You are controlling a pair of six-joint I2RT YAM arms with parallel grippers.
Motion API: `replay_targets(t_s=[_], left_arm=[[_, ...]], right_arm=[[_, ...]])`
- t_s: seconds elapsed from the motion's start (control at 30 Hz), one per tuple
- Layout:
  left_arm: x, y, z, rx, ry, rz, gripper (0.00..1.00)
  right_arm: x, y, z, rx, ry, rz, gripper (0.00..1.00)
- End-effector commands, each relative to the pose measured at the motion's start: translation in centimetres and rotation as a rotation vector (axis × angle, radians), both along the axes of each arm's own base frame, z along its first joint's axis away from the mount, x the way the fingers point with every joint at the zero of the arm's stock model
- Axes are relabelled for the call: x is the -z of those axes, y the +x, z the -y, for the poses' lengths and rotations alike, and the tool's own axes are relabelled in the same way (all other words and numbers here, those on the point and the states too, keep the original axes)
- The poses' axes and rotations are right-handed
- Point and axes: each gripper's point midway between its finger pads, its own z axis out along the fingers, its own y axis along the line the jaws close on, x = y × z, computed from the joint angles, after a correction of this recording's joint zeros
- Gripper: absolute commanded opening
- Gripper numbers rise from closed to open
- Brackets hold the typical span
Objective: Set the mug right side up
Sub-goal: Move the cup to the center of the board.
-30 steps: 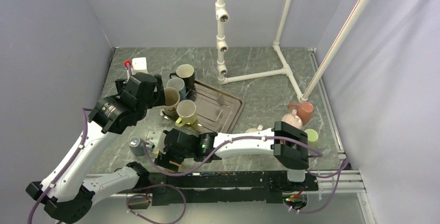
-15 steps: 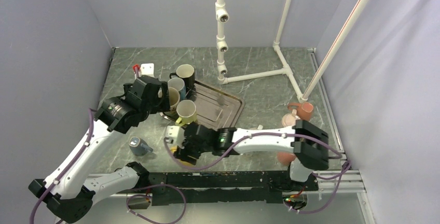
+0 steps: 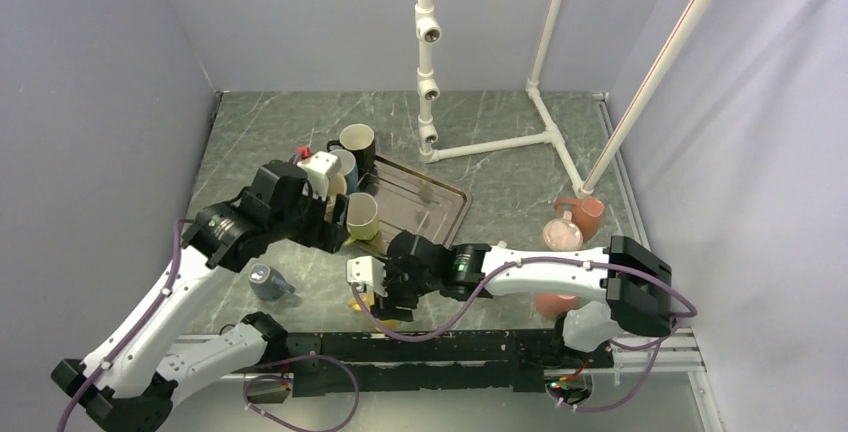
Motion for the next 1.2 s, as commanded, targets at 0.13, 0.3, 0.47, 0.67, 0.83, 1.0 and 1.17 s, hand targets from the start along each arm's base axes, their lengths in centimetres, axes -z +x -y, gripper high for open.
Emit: replay_targets(t_s=[0.13,0.3,0.47,0.67,0.83,1.0,1.17], left_arm=[[-0.4,-2.3,5.1,0.455,-0.145,0.092,0.83],[2.0,-2.7,6.6,0.608,-0.132,0.035,0.84],[4.3,-3.6,8.0,0.783,-0.138,-0.032,0.81],[5.1,-5.1,9.8,0.98,-0.225,-0.058,0.75],[5.5,-6.0,11.1,1.048,-0.313,-0.078,0.71],[6.7,-6.2,11.6,1.057,-0.309,-0.068,0.7],[8.1,-7.6,12.7,1.141,-0.267,-0.099,0.69]], right_arm=[[1.0,-0.2,3.2,-0.003,-0.078,0.03,0.4],[0.4,1.1,4.6,0.086,-0.084,0.018,0.38],[-1.1,1.5,5.2,0.131,-0.015,0.029,0.66],[-2.7,1.7,5.7,0.171,0.051,0.03,0.75],[-3.1,1.9,6.3,0.203,0.081,0.034,0.76],[-5.0,2.2,6.4,0.236,0.149,0.034,0.76],[-9.2,2.6,6.8,0.261,0.334,0.027,0.75]])
